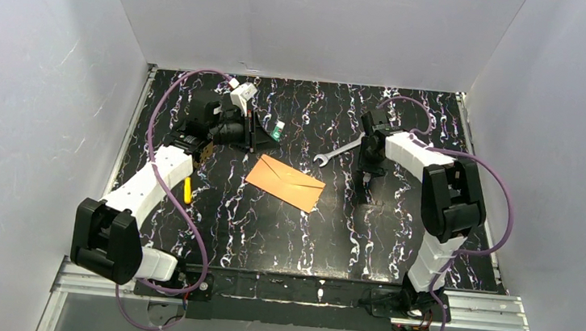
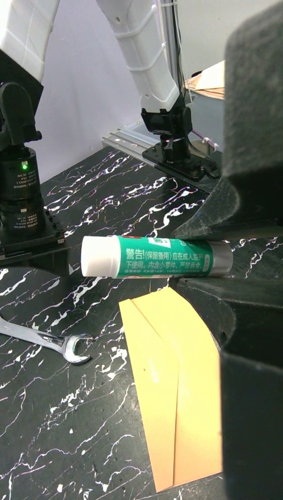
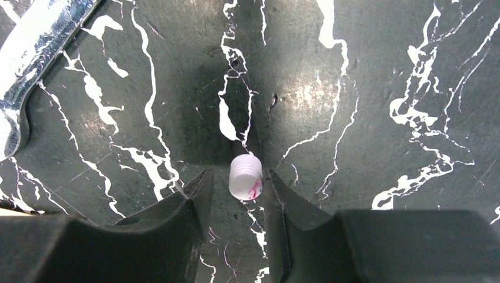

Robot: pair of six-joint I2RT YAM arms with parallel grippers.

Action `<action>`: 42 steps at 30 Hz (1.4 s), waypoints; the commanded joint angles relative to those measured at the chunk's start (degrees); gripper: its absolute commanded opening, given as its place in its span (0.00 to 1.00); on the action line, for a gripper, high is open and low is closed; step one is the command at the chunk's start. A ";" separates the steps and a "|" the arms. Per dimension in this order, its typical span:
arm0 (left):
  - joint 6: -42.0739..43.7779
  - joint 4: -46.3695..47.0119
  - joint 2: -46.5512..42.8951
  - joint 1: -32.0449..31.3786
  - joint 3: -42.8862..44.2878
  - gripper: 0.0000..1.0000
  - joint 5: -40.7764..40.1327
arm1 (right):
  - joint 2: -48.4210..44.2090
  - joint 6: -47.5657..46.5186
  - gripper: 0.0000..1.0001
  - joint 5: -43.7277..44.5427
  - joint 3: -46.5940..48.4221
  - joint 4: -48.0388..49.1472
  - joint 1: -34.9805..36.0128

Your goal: Place the letter into the envelope and seal it

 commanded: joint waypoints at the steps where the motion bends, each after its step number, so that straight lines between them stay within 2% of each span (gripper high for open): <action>1: 0.48 1.00 -1.49 0.20 1.30 0.00 1.30 | 1.37 -1.14 0.42 0.65 3.14 -0.24 -0.54; 17: 0.66 1.11 -1.35 0.17 1.84 0.00 2.27 | 0.97 -0.85 0.36 -0.05 1.90 -0.49 -0.58; 31: 1.43 0.42 -1.69 0.17 1.67 0.00 3.23 | 2.57 -0.44 0.37 -2.70 3.05 -1.43 -1.06; 33: 1.65 0.31 -1.75 0.14 1.64 0.00 3.28 | 2.34 -0.44 0.27 -2.93 3.25 -1.48 -1.13; 36: 1.92 0.26 -1.68 0.15 1.68 0.00 3.47 | 1.23 -0.68 0.03 -2.34 3.91 -1.84 -1.15; 39: 2.43 0.15 -1.44 0.15 1.67 0.00 3.81 | -1.03 -1.60 0.01 -3.85 5.14 -2.80 -1.15; 42: 3.05 0.99 -0.74 0.01 1.15 0.00 6.83 | -4.39 -3.70 0.01 -11.31 6.56 -4.34 -1.11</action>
